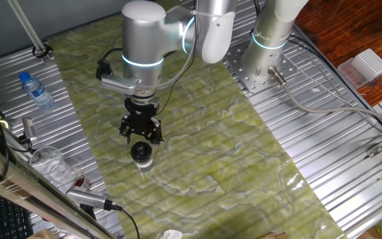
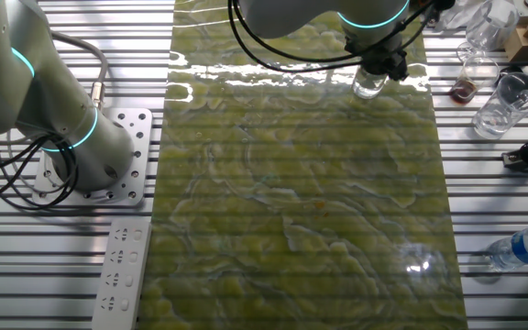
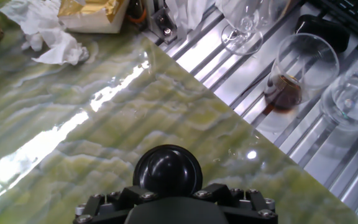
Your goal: Screw the lid onto the jar
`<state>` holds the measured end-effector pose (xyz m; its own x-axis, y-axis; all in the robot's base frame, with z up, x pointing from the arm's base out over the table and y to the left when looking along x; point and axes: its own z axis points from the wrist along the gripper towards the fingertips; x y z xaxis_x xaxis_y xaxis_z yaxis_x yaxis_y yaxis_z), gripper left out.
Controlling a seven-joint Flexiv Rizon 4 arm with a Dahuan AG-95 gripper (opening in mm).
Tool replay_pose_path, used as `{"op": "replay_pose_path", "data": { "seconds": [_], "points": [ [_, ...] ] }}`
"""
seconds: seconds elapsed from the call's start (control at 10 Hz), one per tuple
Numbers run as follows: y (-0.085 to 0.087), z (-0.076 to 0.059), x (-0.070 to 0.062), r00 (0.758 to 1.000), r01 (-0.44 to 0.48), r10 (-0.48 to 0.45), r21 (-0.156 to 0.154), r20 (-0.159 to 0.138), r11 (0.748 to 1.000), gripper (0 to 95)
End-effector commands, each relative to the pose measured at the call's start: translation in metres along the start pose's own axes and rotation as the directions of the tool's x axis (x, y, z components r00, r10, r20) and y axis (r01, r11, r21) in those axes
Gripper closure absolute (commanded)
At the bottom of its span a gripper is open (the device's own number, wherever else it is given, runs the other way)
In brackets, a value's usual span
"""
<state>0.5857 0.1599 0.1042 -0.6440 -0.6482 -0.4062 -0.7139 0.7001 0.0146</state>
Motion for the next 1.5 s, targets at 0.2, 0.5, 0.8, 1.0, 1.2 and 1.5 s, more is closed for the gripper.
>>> {"op": "replay_pose_path", "data": {
  "seconds": [0.2, 0.5, 0.8, 1.0, 1.2, 1.5],
  "points": [
    [-0.0004, 0.0035, -0.0006, 1.0, 0.004, -0.004, 0.0, 0.006, 1.0, 19.0],
    [-0.0004, 0.0055, -0.001, 1.0, -0.002, 0.002, -0.003, 0.007, 1.0, 19.0],
    [-0.0002, 0.0066, -0.0015, 1.0, -0.026, 0.026, 0.003, -0.002, 1.0, 19.0],
    [0.0005, 0.0088, -0.0024, 0.999, -0.036, 0.036, 0.005, -0.003, 0.999, 38.0],
    [0.001, 0.01, -0.003, 0.999, -0.041, 0.041, 0.006, -0.004, 0.999, 38.0],
    [0.0016, 0.0091, -0.0039, 0.999, -0.045, 0.045, 0.002, -0.003, 0.999, 38.0]
  ]
}}
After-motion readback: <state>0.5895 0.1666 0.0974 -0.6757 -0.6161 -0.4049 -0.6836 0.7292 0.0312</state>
